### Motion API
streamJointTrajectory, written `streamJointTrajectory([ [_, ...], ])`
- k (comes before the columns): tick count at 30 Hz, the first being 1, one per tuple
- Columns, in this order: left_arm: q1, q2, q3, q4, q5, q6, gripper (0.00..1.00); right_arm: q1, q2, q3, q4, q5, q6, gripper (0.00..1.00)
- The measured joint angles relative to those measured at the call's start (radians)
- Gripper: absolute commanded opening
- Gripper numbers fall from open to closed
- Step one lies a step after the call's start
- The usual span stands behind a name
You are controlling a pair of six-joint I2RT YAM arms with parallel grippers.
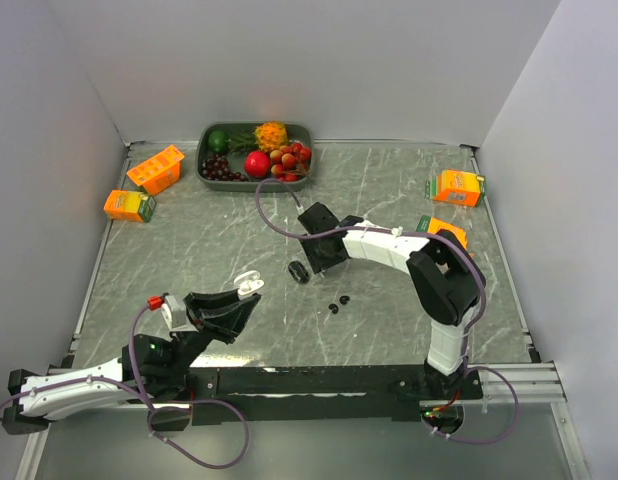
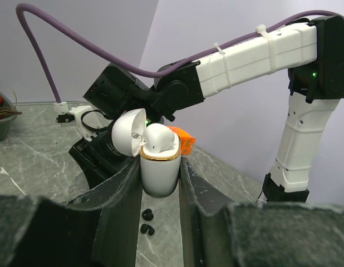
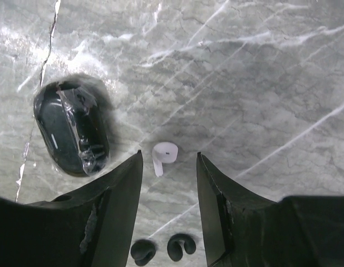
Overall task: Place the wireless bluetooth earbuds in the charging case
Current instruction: Place the earbud in the charging case.
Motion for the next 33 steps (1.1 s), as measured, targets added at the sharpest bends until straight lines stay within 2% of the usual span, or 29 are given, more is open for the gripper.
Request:
streamJointTrajectory([
  [10, 0.0, 0.0, 0.0, -0.003, 0.0, -0.005, 0.01, 0.0, 0.042, 0.004, 0.002, -0.006, -0.002, 0.44],
  [21, 0.0, 0.0, 0.0, -0.006, 0.0, -0.008, 0.01, 0.0, 0.046, 0.014, 0.001, -0.009, -0.004, 0.44],
  [33, 0.0, 0.0, 0.0, -0.007, 0.0, -0.011, 0.01, 0.0, 0.058, 0.027, 0.0, -0.016, -0.007, 0.2],
])
